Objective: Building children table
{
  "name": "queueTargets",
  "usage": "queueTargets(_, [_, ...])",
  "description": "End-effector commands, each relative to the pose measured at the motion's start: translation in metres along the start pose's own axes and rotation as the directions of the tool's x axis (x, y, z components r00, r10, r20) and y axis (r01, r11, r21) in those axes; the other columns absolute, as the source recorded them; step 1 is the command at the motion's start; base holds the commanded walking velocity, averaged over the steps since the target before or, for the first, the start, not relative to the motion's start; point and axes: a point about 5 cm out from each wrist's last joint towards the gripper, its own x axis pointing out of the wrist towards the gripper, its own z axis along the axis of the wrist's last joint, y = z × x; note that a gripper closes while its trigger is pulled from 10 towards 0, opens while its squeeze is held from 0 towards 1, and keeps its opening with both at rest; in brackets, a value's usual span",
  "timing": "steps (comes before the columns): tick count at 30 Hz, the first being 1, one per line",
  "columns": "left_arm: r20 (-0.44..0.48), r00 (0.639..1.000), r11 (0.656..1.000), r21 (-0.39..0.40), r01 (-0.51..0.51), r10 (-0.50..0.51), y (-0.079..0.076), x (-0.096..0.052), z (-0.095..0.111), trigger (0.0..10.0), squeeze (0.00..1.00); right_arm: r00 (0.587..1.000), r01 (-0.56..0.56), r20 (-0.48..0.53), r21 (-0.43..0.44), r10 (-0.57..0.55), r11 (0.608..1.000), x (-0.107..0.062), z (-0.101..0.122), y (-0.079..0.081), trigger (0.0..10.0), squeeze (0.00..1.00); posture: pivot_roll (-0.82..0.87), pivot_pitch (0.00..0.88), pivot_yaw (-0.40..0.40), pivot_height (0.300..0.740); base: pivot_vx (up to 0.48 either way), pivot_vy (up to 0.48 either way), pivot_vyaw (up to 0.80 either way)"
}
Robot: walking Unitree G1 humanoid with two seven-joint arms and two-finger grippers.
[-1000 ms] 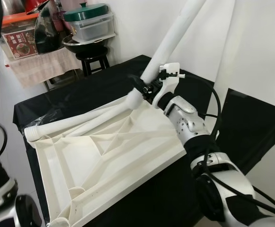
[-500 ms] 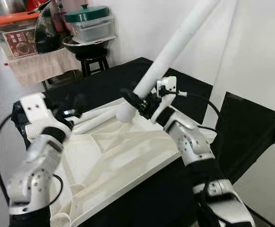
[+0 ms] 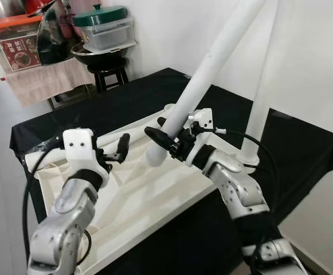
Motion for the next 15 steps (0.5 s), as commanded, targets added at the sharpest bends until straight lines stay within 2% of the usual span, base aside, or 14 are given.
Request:
queueTargets(1, [-0.009,0.999,0.999,0.018,-0.03,0.031,0.005,-0.002,-0.003,10.0,0.0,0.999,-0.034,-0.003,0.001,0.034,0.999,0.004,0.0,0.006,10.0,0.0,-0.03,0.02,0.051,0.74,0.0,0.0,0.8])
queueTargets(3, [-0.04,0.997,0.998,0.024,-0.06,0.061,0.009,-0.006,-0.012,10.0,0.0,0.998,-0.061,0.015,0.013,0.061,0.998,0.003,0.005,0.011,10.0,0.0,-0.03,0.025,0.046,0.74,0.0,0.0,0.8])
queueTargets(7, [-0.061,0.996,0.998,0.024,-0.061,0.062,0.01,-0.009,-0.018,10.0,0.0,0.996,-0.087,0.024,0.019,0.086,0.996,0.003,0.008,0.017,10.0,0.0,-0.04,0.023,0.052,0.74,0.0,0.0,0.8])
queueTargets(9, [-0.065,0.997,0.998,0.021,-0.051,0.053,0.007,-0.007,-0.02,10.0,0.0,0.992,-0.122,0.034,0.025,0.121,0.992,0.004,0.01,0.023,10.0,0.0,-0.04,0.015,0.059,0.74,0.0,0.0,0.8])
queueTargets(12, [-0.057,0.997,0.997,0.057,-0.051,0.054,0.004,-0.002,-0.019,10.0,0.0,0.99,-0.128,0.057,0.029,0.126,0.991,0.007,0.011,0.026,10.0,0.0,-0.04,0.008,0.063,0.74,0.0,0.0,0.79])
queueTargets(15, [-0.05,0.997,0.996,0.069,-0.057,0.06,0.004,0.001,-0.017,10.0,0.0,0.99,-0.123,0.067,0.035,0.12,0.992,0.009,0.011,0.027,10.0,0.0,-0.03,0.005,0.069,0.74,0.0,0.0,0.0])
